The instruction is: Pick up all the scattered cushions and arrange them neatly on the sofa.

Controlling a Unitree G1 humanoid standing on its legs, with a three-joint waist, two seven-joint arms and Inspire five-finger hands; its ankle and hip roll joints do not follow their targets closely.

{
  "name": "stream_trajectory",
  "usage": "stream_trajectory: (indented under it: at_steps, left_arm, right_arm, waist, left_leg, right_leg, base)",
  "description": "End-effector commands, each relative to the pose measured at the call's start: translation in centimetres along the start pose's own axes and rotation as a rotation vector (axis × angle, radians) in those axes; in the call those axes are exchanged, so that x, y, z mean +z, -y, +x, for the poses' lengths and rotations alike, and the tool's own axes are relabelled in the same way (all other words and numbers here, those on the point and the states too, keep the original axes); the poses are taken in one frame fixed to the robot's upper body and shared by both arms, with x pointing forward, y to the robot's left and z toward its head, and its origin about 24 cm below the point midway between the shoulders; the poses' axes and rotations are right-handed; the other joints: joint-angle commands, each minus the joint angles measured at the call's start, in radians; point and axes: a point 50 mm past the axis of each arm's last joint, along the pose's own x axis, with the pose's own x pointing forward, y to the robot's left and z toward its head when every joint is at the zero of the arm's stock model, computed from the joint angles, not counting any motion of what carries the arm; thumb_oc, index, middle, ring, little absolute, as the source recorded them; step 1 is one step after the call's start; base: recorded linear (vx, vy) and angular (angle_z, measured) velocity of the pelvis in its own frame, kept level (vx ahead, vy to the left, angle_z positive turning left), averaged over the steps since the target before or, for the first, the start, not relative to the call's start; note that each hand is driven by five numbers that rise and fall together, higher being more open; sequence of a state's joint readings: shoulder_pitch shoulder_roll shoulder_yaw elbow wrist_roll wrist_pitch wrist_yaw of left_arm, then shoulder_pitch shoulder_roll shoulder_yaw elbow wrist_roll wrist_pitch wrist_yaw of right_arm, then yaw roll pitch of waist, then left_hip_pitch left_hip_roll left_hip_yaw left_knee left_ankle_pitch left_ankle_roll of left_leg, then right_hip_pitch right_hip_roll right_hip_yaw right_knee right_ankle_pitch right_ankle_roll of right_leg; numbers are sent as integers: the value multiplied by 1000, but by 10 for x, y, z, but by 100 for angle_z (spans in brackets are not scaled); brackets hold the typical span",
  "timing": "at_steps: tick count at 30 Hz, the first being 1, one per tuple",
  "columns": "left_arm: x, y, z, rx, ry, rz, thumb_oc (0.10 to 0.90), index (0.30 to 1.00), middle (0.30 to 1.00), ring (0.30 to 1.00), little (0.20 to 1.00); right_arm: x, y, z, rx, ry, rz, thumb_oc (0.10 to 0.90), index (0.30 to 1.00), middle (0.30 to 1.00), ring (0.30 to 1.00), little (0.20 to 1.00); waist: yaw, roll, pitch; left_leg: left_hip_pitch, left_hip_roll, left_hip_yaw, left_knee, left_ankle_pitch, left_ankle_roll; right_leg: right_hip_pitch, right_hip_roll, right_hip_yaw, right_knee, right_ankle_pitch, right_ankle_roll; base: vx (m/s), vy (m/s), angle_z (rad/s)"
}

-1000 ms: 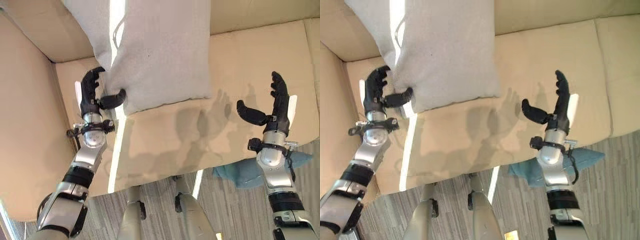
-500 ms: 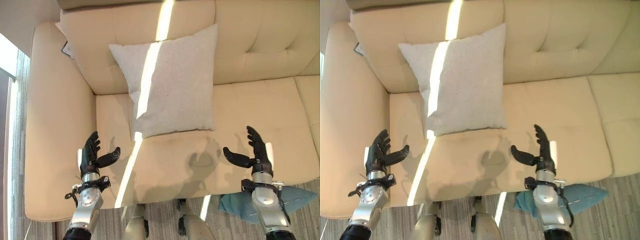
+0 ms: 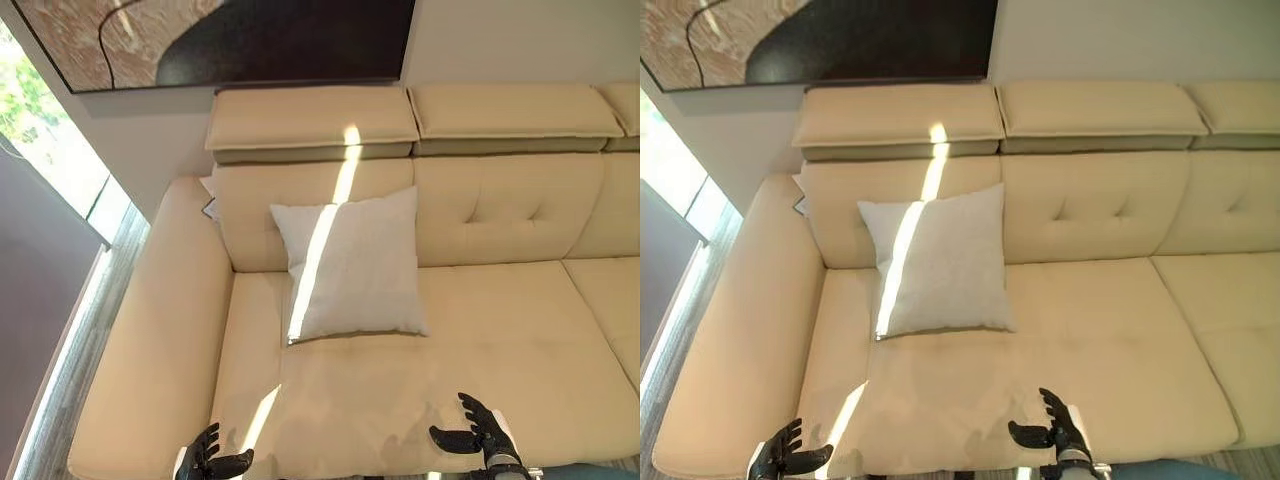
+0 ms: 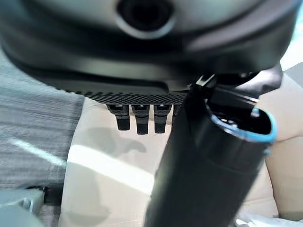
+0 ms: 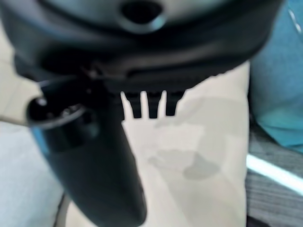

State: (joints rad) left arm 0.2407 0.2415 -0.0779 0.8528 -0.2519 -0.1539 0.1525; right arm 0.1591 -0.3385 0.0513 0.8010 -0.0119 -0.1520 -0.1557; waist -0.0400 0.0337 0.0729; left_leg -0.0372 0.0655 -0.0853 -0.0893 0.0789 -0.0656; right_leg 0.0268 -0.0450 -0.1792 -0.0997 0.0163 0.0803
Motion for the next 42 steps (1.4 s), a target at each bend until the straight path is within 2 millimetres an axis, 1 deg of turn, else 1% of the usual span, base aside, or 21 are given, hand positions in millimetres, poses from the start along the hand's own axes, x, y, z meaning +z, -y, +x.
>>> stream_trajectory:
  at_steps: [1,2,3,4,8,11,12,13,17,19,23,27,28,32,35,36,37,39,40,41,42]
  left_arm:
    - [44,-9,15,34,155,50,800,900,900,900,900]
    - [50,-8,17,32,168,69,800,900,900,900,900]
    - [46,-3,19,11,144,79,800,900,900,900,900]
    - [39,1,19,-1,110,77,800,900,900,900,900]
    - [38,6,19,-8,105,91,800,900,900,900,900]
    - [43,12,21,-22,120,113,800,900,900,900,900]
    - [43,12,21,-22,120,113,800,900,900,900,900]
    - [49,12,23,-13,137,113,800,900,900,900,900]
    - [49,6,25,16,124,143,800,900,900,900,900]
    - [46,0,26,34,103,153,800,900,900,900,900]
    - [32,-8,24,49,42,157,800,900,900,900,900]
    - [22,-16,23,67,-13,150,800,900,900,900,900]
    - [23,-17,22,82,-5,135,800,900,900,900,900]
    - [27,-11,24,73,13,131,800,900,900,900,900]
    - [37,-3,27,57,46,123,800,900,900,900,900]
    - [50,10,30,21,83,132,800,900,900,900,900]
    - [50,11,30,21,83,132,800,900,900,900,900]
    - [47,14,29,4,75,136,800,900,900,900,900]
    - [47,15,29,4,75,135,800,900,900,900,900]
    - [41,17,27,-6,57,137,800,900,900,900,900]
    - [37,18,26,-14,40,145,800,900,900,900,900]
  right_arm:
    - [25,13,7,-50,111,24,800,900,900,900,900]
    - [23,14,8,-55,96,25,800,900,900,900,900]
    - [17,12,10,-51,53,18,800,900,900,900,900]
    - [13,11,11,-50,31,21,800,900,900,900,900]
    - [6,8,11,-48,-14,56,800,900,900,900,900]
    - [3,2,13,-53,-52,93,800,900,900,900,900]
    - [3,2,13,-53,-52,93,800,900,900,900,900]
    - [3,-3,14,-58,-73,106,800,900,900,900,900]
    - [7,-12,17,-36,-90,99,800,900,900,900,900]
    - [13,-16,20,-21,-77,83,800,900,900,900,900]
    - [11,-19,18,-11,-80,81,800,900,900,900,900]
    - [6,-25,17,13,-108,81,800,900,900,900,900]
    - [12,-28,18,19,-89,73,800,900,900,900,900]
    - [23,-28,21,17,-39,79,800,900,900,900,900]
    - [32,-20,25,-6,-12,76,800,900,900,900,900]
    - [36,-10,29,-40,-6,57,800,900,900,900,900]
    - [36,-10,29,-41,-6,57,800,900,900,900,900]
    - [32,-7,28,-51,-13,61,800,900,900,900,900]
    - [32,-7,28,-51,-13,61,800,900,900,900,900]
    - [25,-5,26,-59,-36,62,800,900,900,900,900]
    - [18,-5,24,-57,-60,55,800,900,900,900,900]
  waist:
    - [12,-39,28]
    - [7,-50,38]
    - [-1,-67,29]
    - [-9,-71,24]
    - [-31,-54,18]
    - [-44,-60,24]
    - [-44,-60,24]
    - [-41,-74,44]
    - [-19,-86,65]
    - [0,-86,81]
    - [38,-79,64]
    - [78,-90,26]
    - [116,-107,23]
    - [118,-113,20]
    - [110,-97,50]
    - [110,-86,85]
    - [108,-85,86]
    - [90,-96,84]
    - [88,-95,81]
    - [73,-104,79]
    - [64,-105,76]
  left_leg:
    - [2,-18,3,37,-36,-12]
    - [-24,-30,17,87,-67,-10]
    - [-21,-57,18,203,-154,0]
    - [19,-60,7,254,-185,-1]
    - [103,-37,-6,221,-211,3]
    - [112,-60,-2,161,-255,21]
    - [112,-60,-2,161,-255,21]
    - [90,-96,-9,156,-260,36]
    - [33,-117,25,137,-233,53]
    - [2,-114,50,128,-199,65]
    - [-4,-102,63,82,-152,89]
    - [-58,-106,100,90,-120,97]
    - [-100,-111,133,101,-101,91]
    - [-148,-108,141,111,-66,73]
    - [-204,-102,127,129,-20,50]
    - [-252,-130,44,146,-7,12]
    - [-253,-131,42,148,-8,11]
    - [-222,-148,6,201,-77,20]
    - [-225,-149,5,201,-75,20]
    - [-177,-144,-9,269,-148,26]
    - [-128,-140,-53,311,-174,28]
  right_leg:
    - [-15,10,11,21,-77,6]
    - [-26,-5,4,30,-70,5]
    - [-56,-29,0,45,-51,3]
    - [-66,-33,8,48,-33,8]
    - [-102,-31,24,67,-2,24]
    - [-167,-61,38,80,50,50]
    - [-167,-61,38,80,50,50]
    - [-210,-85,44,66,106,79]
    - [-277,-116,18,38,134,121]
    - [-273,-119,-12,121,93,105]
    - [-185,-64,-6,274,-38,60]
    - [-65,-10,8,291,-121,50]
    - [-18,-13,-7,242,-124,50]
    - [-4,12,31,113,-132,25]
    - [-16,30,32,64,-120,12]
    - [-61,30,20,42,-82,3]
    - [-60,31,18,42,-83,3]
    - [-86,10,7,31,-52,11]
    - [-89,9,6,31,-51,11]
    - [-105,-10,10,38,-35,11]
    - [-120,-14,23,57,-28,8]
  base:
    - [-281,-23,43]
    - [-362,63,67]
    - [-385,161,61]
    - [-266,166,28]
    - [-139,168,-8]
    - [-161,174,0]
    - [-266,230,-6]
    - [-285,225,0]
    - [-381,190,-35]
    - [-297,99,-99]
    - [-231,76,-33]
    - [-229,-24,-25]
    - [-269,-78,-44]
    - [-186,-127,-45]
    - [-308,-76,-3]
    - [-374,-46,1]
    - [-468,-53,22]
    - [-158,-7,40]
    - [-185,38,30]
    - [-197,95,4]
    - [-194,93,-9]
